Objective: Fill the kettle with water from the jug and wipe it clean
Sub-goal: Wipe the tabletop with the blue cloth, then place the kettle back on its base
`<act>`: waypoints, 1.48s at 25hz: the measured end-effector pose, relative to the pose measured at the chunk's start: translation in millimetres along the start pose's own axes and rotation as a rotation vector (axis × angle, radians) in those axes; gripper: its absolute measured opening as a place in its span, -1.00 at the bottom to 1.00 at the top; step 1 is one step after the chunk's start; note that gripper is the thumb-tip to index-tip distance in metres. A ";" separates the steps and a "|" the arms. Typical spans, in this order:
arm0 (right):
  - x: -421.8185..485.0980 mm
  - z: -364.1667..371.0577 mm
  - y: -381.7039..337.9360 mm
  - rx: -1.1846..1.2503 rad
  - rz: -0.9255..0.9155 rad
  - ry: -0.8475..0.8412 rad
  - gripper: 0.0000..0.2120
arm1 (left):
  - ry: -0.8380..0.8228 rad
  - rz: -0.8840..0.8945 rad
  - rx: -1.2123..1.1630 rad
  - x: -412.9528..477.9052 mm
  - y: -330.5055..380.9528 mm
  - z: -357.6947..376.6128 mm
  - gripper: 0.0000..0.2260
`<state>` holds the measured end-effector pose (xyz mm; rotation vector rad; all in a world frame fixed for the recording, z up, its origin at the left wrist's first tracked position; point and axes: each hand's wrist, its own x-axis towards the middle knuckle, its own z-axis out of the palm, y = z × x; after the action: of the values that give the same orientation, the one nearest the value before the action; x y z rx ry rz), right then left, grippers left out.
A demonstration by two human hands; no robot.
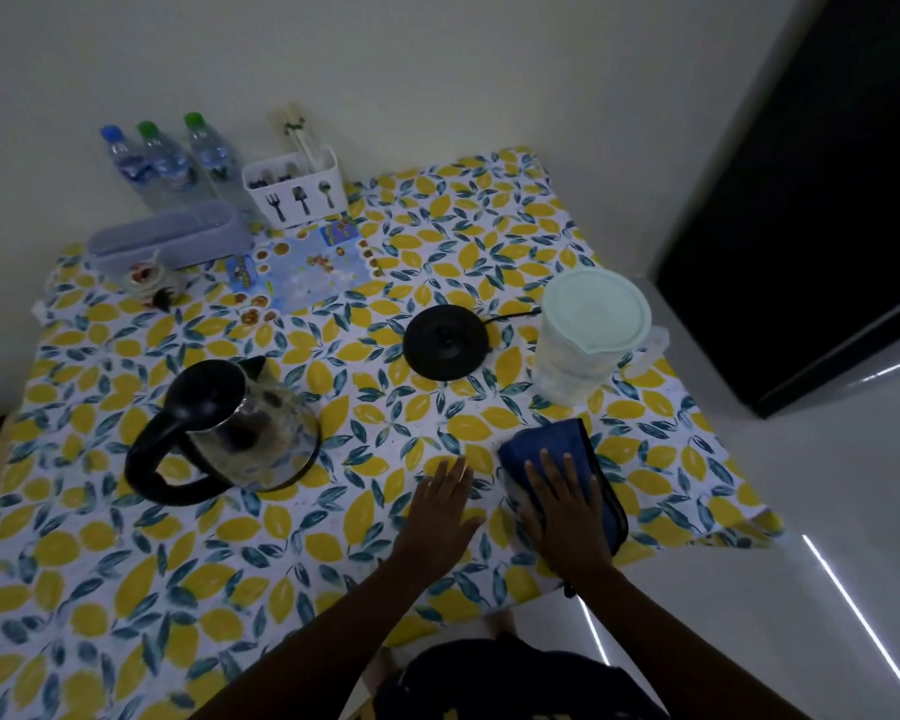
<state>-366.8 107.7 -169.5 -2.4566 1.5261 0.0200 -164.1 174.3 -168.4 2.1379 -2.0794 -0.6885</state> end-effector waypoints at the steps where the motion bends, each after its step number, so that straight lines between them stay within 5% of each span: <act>1: 1.2 -1.4 -7.7 -0.006 -0.035 0.004 -0.40 | 0.024 -0.021 -0.013 -5.5 -5.2 -2.7 -0.39; 7: 18.0 -9.1 -76.2 0.085 -0.254 0.053 -0.29 | 0.161 -0.152 -0.043 -51.6 -48.8 -33.0 -0.41; 18: 89.2 -53.7 -258.0 0.165 -0.633 0.237 -0.21 | 0.816 -0.430 -0.070 -135.7 -158.3 -142.2 -0.44; 23: 116.7 -51.0 -301.0 0.175 -0.532 0.095 0.02 | 0.819 -0.542 -0.314 -132.1 -194.2 -166.1 -0.45; 28: 128.0 -35.7 -315.7 0.136 -0.487 -0.013 0.13 | 0.805 -0.497 -0.655 -117.8 -215.2 -170.8 -0.69; 32: 126.9 -31.6 -321.9 0.379 -0.469 -0.042 0.23 | 0.788 -0.616 -0.812 -113.9 -224.3 -175.9 -0.72; 37: 118.9 -33.6 -297.7 0.626 -0.419 0.045 0.18 | 0.774 -0.525 -0.805 -98.1 -206.5 -182.0 -0.72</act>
<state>-53.8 120.9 -93.6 -2.1954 0.8213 -0.5084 97.1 239.3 -54.6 1.9518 -0.6868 -0.4775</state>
